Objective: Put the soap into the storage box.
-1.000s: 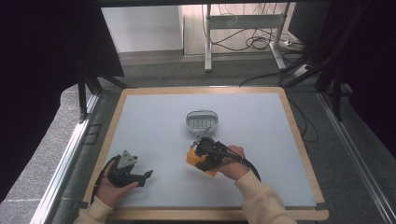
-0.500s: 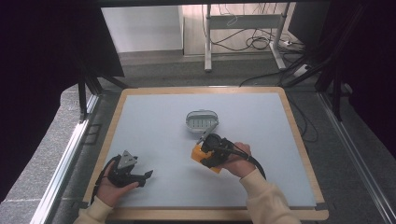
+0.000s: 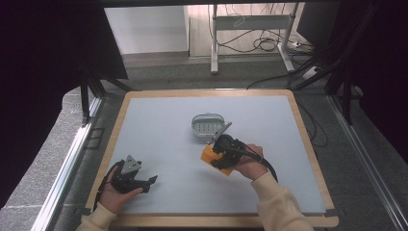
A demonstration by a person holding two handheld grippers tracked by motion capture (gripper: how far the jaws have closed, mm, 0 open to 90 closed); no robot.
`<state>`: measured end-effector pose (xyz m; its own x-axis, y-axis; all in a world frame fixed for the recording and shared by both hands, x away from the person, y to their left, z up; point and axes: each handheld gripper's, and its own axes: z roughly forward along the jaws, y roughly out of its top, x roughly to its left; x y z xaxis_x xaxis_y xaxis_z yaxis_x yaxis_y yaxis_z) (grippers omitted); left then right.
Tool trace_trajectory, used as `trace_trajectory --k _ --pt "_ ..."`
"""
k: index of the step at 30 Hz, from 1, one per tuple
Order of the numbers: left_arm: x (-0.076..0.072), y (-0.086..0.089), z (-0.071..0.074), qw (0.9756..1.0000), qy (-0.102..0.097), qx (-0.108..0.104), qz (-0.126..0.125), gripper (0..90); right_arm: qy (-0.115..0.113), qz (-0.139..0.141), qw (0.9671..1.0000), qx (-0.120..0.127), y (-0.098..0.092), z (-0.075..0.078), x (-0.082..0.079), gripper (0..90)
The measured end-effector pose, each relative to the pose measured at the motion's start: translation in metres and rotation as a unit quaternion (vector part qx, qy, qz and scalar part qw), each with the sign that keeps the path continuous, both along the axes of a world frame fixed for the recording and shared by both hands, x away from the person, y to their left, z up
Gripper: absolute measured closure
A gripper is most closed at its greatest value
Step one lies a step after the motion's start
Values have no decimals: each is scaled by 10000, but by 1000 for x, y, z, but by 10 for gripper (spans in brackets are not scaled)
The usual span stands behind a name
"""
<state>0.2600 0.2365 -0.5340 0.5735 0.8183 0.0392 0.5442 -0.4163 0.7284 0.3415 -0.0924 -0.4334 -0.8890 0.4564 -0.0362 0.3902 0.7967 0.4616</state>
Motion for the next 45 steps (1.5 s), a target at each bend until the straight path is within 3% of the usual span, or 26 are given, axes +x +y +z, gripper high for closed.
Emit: trace_trajectory --k 6,12,25,35,45 --pt "1 0 -1 10000 38 28 -20 180 52 -11 10000 72 -4 3 4 615" --pt "0 -2 -2 10000 30 -11 -38 180 -1 -44 10000 -75 -6 12 14 615" --pt "1 -2 -2 10000 39 24 -69 180 -78 -8 9999 -136 -10 23 32 615" --pt "0 -2 -1 9999 58 40 -89 180 -89 23 9998 -182 -10 24 51 615" --pt "0 -2 -2 9999 63 36 -104 180 55 27 9998 -165 -8 21 68 615"
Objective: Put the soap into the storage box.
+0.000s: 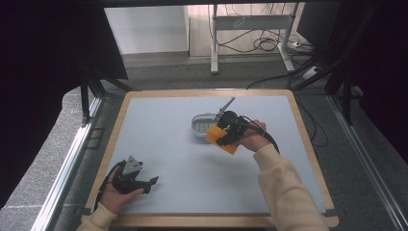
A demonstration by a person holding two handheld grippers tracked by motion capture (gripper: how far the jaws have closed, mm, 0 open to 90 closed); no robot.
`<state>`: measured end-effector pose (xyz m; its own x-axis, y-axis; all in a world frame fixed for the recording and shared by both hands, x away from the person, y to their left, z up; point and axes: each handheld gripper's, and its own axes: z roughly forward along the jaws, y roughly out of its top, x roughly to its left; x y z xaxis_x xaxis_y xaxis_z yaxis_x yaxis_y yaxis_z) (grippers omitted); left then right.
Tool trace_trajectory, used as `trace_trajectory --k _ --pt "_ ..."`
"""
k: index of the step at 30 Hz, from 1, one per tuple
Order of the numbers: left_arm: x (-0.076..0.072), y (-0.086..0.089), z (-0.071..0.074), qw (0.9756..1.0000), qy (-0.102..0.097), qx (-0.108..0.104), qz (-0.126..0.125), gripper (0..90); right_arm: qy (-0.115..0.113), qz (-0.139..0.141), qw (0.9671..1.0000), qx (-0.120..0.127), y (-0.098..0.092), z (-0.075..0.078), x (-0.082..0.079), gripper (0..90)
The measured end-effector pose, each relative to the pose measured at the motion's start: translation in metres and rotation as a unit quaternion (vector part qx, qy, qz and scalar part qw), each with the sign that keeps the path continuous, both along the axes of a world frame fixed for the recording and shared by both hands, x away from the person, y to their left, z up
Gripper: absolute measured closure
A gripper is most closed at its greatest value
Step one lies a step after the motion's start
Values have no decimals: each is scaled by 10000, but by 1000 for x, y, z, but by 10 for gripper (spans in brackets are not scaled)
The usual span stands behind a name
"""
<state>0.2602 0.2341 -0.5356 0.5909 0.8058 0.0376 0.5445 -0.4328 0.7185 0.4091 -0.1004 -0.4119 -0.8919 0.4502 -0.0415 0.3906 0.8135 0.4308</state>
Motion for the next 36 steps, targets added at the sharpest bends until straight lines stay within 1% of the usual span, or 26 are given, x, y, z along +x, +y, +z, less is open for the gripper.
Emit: trace_trajectory --k 2,4,5,6,7,9,10,11,19,21,22,23,25,32,36 --pt "0 0 0 10000 8 0 -6 180 10 -3 10000 -14 1 -2 6 615" --pt "0 0 0 10000 6 0 -8 180 -25 1 10000 -23 1 -2 7 615" --pt "0 0 0 10000 5 0 -6 180 -92 44 9999 -36 2 -2 8 615" --pt "0 0 0 10000 5 0 -6 180 -92 44 9999 -36 2 -2 8 615" --pt "0 0 0 10000 9 -6 -1 180 -39 116 9999 -6 3 -1 9 615" --pt "0 0 -1 10000 21 2 -9 180 -58 148 9999 -11 3 0 11 615" --pt "0 -1 -1 10000 14 -1 -12 180 -35 110 9999 -14 4 1 12 615" --pt "0 -1 -1 10000 9 -1 -15 180 -37 147 9999 -41 4 1 14 615" --pt "0 0 -1 10000 17 -4 -9 180 -11 93 10000 31 3 7 26 615" --pt "0 0 -1 10000 18 -10 -12 180 -3 99 9999 37 3 7 27 615" --pt "0 0 0 10000 22 -13 -9 180 86 191 9997 113 3 9 30 615" --pt "0 0 0 10000 22 -13 -9 180 90 242 9996 140 3 9 31 615" --pt "1 0 -1 10000 22 -22 -5 180 84 235 9996 151 4 12 33 615" --pt "1 0 -1 10000 23 -36 -4 180 36 288 9995 86 11 17 42 615" --pt "1 0 -1 10000 30 -33 -13 180 60 269 9996 44 14 17 47 615"
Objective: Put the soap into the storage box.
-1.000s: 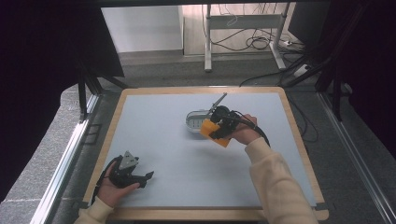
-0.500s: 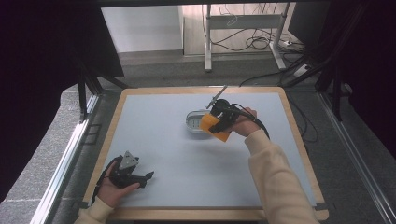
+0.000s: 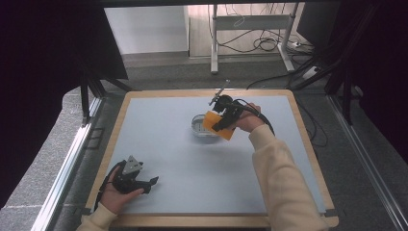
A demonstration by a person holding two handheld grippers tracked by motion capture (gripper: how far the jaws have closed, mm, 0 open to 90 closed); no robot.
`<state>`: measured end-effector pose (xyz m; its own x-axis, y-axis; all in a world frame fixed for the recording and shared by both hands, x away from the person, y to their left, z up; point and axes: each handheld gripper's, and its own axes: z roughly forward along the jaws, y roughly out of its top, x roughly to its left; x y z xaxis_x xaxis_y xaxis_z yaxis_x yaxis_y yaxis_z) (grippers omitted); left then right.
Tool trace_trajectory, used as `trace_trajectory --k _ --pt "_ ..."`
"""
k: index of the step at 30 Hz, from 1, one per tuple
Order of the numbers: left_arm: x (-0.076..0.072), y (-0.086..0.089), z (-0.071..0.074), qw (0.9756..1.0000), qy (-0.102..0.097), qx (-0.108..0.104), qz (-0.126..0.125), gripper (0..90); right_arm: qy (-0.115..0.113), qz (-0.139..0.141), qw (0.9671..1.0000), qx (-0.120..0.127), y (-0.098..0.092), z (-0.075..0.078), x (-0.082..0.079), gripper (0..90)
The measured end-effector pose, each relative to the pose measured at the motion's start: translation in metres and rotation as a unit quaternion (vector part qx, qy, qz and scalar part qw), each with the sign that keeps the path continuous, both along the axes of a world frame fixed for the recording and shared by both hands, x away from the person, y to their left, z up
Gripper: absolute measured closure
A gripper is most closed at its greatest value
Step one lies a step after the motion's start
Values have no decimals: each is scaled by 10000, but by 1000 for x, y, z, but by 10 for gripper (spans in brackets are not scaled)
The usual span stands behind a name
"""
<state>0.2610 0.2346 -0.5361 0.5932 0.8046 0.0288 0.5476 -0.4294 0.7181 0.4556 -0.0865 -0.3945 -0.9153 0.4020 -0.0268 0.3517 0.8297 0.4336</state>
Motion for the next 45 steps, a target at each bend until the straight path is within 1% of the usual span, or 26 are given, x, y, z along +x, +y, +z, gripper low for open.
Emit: trace_trajectory --k 1,3,5,6,10,14,17,20,22,24,27,29,34,35,36,38,40,41,43,45 --pt "0 0 0 10000 2 2 -1 180 -9 30 10000 -34 2 0 4 615" --pt "0 0 0 10000 7 -2 2 180 -16 40 10000 -56 2 0 5 615" --pt "0 0 0 10000 -2 -21 15 181 -17 83 10000 -25 5 -1 10 615" --pt "0 0 0 10000 -3 -27 20 180 3 98 9999 -52 6 -1 11 615" --pt "0 1 1 10000 -4 -24 27 181 -57 257 9995 -173 13 -3 17 615" --pt "0 1 0 10000 -1 -24 14 181 -83 246 9994 -211 17 -4 23 615" --pt "0 1 1 10000 -4 -41 22 181 -98 308 9991 -288 20 -5 28 615" --pt "1 0 1 10000 -1 -28 8 181 -118 387 9987 -294 22 -5 31 615" --pt "1 -1 1 10000 2 -24 -14 181 -123 468 9984 -296 23 -6 34 615" --pt "1 0 1 10000 5 -42 4 181 -117 631 9973 -344 25 -7 35 615" --pt "1 1 1 10000 3 -51 21 181 -134 640 9971 -377 28 -10 37 615" --pt "1 1 1 10000 -2 -53 14 181 -177 680 9966 -420 31 -12 42 615" --pt "1 1 1 10000 -3 -50 3 181 -156 735 9962 -444 36 -15 46 614" --pt "1 1 1 10000 5 -66 2 181 -188 856 9950 -484 38 -14 48 614" --pt "2 0 2 10000 8 -61 -3 181 -196 908 9946 -472 39 -14 49 614" --pt "2 0 2 10000 -10 -68 7 181 -213 946 9941 -486 40 -14 51 615" --pt "1 1 3 10000 -17 -93 28 181 -179 975 9938 -513 41 -15 53 614" --pt "2 1 3 10000 -12 -90 30 181 -201 1035 9928 -565 41 -15 55 614" --pt "2 2 3 10000 -9 -91 36 181 -167 1028 9930 -560 41 -18 57 615" --pt "2 1 2 10000 -7 -83 27 181 -165 1081 9923 -574 40 -22 60 614"
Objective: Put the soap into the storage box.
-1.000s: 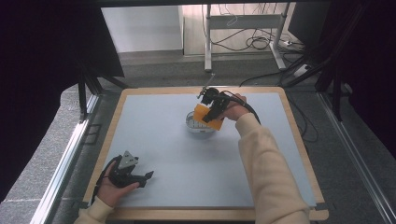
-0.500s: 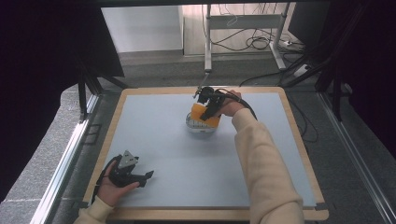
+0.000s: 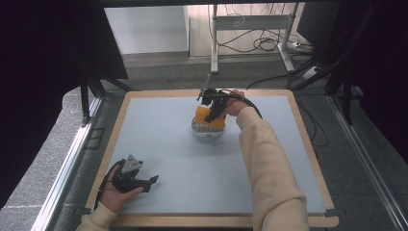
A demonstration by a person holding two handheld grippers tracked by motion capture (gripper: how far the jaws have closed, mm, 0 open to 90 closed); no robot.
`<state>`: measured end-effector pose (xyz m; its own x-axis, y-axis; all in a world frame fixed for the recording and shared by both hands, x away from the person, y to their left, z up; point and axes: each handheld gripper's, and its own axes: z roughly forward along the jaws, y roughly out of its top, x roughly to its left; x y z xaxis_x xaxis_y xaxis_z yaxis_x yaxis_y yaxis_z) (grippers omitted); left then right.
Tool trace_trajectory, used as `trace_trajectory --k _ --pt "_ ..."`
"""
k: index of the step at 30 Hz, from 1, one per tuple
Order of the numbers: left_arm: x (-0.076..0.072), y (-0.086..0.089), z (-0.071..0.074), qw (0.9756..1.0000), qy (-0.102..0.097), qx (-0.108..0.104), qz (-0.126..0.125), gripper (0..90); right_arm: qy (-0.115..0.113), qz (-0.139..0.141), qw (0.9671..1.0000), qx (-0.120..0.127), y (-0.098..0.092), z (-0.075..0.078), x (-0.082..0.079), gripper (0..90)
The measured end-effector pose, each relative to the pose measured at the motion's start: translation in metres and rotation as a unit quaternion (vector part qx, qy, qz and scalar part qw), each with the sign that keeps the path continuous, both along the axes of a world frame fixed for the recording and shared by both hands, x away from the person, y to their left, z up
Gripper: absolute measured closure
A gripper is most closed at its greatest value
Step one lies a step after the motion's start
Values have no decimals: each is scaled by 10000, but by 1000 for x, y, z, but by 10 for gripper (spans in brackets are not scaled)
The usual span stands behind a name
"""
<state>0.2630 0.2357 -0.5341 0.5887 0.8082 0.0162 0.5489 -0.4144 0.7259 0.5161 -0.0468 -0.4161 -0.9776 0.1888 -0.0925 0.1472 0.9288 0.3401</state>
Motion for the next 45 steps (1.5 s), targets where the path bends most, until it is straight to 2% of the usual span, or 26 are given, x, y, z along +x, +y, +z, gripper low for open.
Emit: trace_trajectory --k 6,13,16,18,19,20,23,24,25,26,28,34,37,38,39,40,43,44,45 --pt "0 3 2 9999 -29 -65 74 181 -4 100 9999 -25 2 -6 4 614" --pt "0 3 1 10000 -17 -12 45 180 28 305 9990 -318 10 -14 5 613" --pt "0 3 1 10000 -19 -16 32 180 -43 252 9987 -433 12 -20 6 611" --pt "0 3 2 10000 -25 -19 38 180 -75 230 9988 -418 12 -21 6 610" --pt "0 3 2 10000 -26 -36 47 181 -93 221 9990 -368 12 -21 7 606" --pt "0 4 2 10000 -24 -37 51 180 -101 152 9997 -157 11 -17 7 590" --pt "0 3 2 10000 -25 -45 42 180 -170 19 9999 -21 9 -11 7 569" --pt "0 2 2 10000 -22 -40 31 181 -221 -100 9997 60 7 -6 5 530" --pt "-1 2 2 10000 -25 -32 27 181 -221 -100 9997 60 7 -6 5 530" --pt "-1 2 2 10000 -36 -28 26 180 -338 -295 9989 126 3 -2 4 504" --pt "-2 2 3 10000 -48 -38 30 181 -350 -484 9980 229 -3 1 5 486" --pt "-1 2 2 10000 -31 -6 12 180 -434 -662 9965 268 -11 2 3 443" --pt "-2 3 2 10000 -36 -13 15 180 -414 -715 9958 400 -15 -1 -2 430" --pt "-1 3 2 10000 -42 -17 28 180 -437 -812 9942 548 -19 -3 -8 414" --pt "-1 3 2 10000 -42 -17 28 180 -437 -812 9942 548 -19 -3 -8 414" --pt "-1 4 2 10000 -38 -7 34 181 -509 -966 9924 575 -22 -4 -13 385" --pt "-2 3 2 10000 -48 -4 23 180 -620 -1071 9904 617 -25 -4 -22 364" --pt "-3 3 3 10000 -60 -13 32 180 -657 -1178 9874 822 -30 -2 -32 356" --pt "-3 3 3 10000 -65 -8 39 181 -646 -1225 9862 908 -33 -1 -36 351"
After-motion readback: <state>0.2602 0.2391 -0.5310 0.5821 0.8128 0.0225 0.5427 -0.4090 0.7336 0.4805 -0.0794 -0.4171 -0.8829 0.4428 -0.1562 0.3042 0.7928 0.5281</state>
